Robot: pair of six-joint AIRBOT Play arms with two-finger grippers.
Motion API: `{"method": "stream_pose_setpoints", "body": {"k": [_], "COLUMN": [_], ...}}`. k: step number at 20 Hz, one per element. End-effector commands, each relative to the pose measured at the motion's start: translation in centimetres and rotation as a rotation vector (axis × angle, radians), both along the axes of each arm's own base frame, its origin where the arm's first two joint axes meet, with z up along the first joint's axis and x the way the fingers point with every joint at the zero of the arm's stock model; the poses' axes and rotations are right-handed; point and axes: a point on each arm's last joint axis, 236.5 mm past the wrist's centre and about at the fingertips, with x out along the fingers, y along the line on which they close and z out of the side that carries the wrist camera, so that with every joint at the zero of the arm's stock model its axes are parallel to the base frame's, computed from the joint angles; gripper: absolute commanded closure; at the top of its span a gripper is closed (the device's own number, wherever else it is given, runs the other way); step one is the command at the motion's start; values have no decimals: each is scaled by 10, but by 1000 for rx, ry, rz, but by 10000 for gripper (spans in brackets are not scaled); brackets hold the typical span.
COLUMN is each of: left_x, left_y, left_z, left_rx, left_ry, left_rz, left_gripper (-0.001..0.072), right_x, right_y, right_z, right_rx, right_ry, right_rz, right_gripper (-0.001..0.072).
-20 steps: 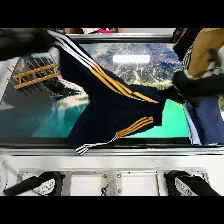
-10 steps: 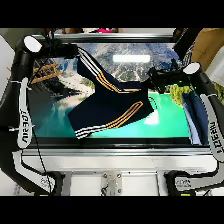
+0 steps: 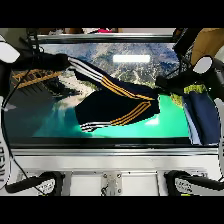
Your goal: Fold the clothes and pants, and hang the long-sleeved shirts on hangers.
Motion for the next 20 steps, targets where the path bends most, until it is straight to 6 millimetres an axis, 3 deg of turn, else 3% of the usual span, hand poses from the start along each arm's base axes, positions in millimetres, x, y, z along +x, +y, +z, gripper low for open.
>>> {"method": "stream_pose_setpoints", "body": {"k": [1, 6, 8, 10, 13, 18, 19, 20], "left_x": [-62, -129, -140, -139, -143, -157, -160, -160], "left_y": [-9, -14, -17, -22, -37, -40, -38, -38], "left_z": [-42, -135, -171, -199, -231, -259, -260, -254], "left_rx": [5, 16, 26, 35, 61, 85, 82, 63], "left_ry": [126, 324, 357, 357, 400, 503, 521, 524], "left_rz": [-29, -29, -16, 4, -24, -47, -46, -39], "left_gripper": [704, 704, 704, 704, 704, 687, 368, 72], "right_x": [-34, -60, -73, -75, -64, -61, -61, -60], "right_y": [-20, -19, -22, -25, -34, -39, -36, -35], "right_z": [-9, -46, -66, -84, -96, -96, -95, -93], "right_rx": [-208, -235, -243, -256, -287, -304, -294, -283], "right_ry": [89, 201, 255, 257, 213, 201, 199, 192], "right_rz": [85, 113, 118, 112, 53, 35, 35, 35], "right_gripper": [693, 693, 693, 693, 693, 680, 590, 243]}}
